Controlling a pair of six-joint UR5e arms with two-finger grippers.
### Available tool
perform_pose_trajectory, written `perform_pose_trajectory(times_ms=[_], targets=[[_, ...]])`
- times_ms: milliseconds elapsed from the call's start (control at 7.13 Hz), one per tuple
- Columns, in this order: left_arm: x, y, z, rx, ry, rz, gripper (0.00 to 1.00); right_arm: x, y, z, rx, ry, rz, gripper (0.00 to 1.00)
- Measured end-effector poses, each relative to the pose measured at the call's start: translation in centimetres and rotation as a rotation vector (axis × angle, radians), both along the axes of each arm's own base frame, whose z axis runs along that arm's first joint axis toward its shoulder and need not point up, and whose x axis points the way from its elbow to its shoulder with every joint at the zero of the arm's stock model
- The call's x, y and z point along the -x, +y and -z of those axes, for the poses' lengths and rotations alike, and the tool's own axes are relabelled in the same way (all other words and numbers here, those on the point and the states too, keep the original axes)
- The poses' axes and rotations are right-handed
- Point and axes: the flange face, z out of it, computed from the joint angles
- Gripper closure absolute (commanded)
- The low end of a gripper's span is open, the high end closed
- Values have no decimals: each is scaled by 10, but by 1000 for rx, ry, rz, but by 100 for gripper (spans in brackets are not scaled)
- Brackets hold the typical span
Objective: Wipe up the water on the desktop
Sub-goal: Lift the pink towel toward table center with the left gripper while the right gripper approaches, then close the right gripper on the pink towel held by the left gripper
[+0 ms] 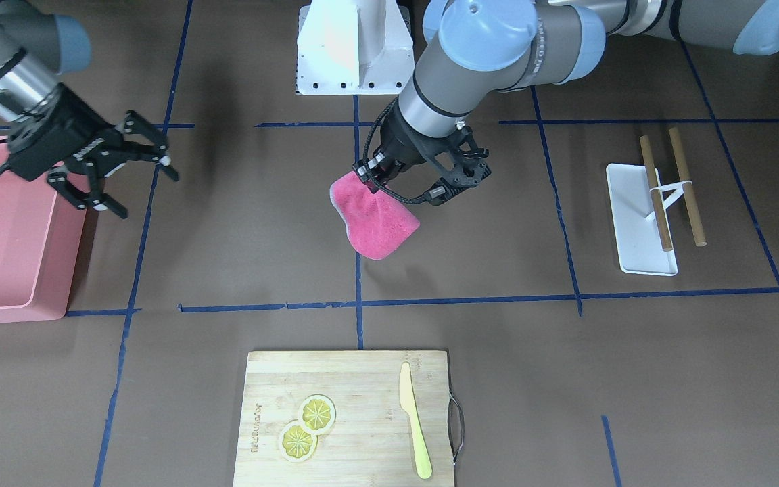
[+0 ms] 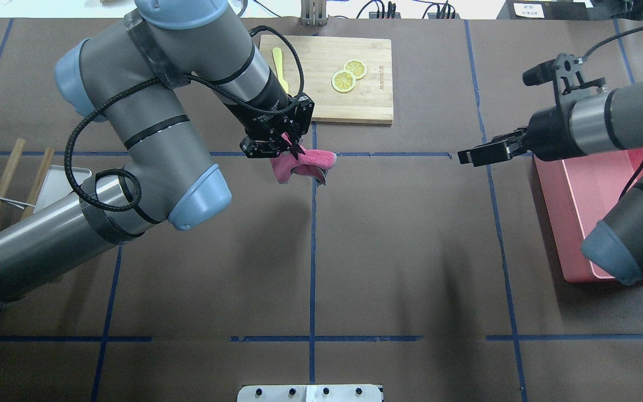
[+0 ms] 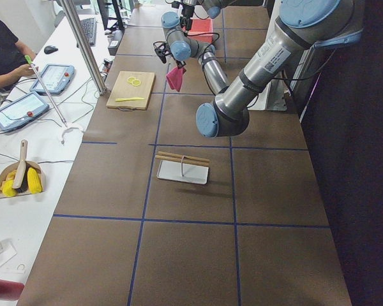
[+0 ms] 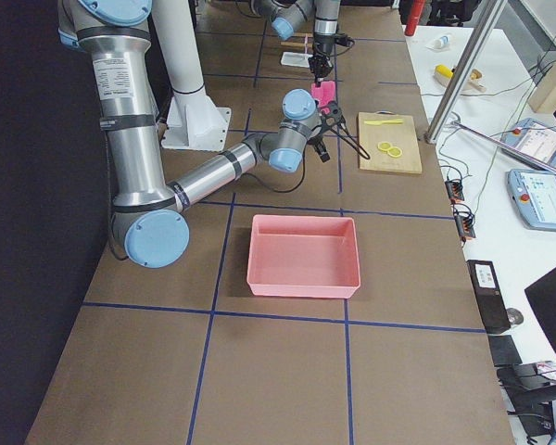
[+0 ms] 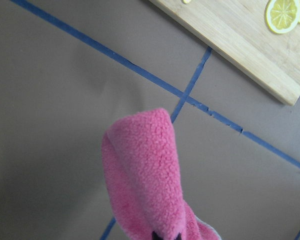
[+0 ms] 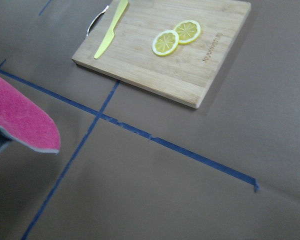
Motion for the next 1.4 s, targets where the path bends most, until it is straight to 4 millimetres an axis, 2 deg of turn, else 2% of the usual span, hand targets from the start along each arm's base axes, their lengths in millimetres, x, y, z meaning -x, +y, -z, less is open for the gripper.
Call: perform_pose_trajectory(times_ms=[280,561,982,1402], targets=[[-18,14,18,55,6,28,97,45,19,38,-82,-24,-30,0],[-24,17,21,79,6,37,97,87,45,63,-150,-38,-60,1],[-32,14,18,81,9,37,96,146,95,79,-220,-29,-133,1],[-43,22,17,81,9,24,95,174,124,87,-263,-17,-181,1]])
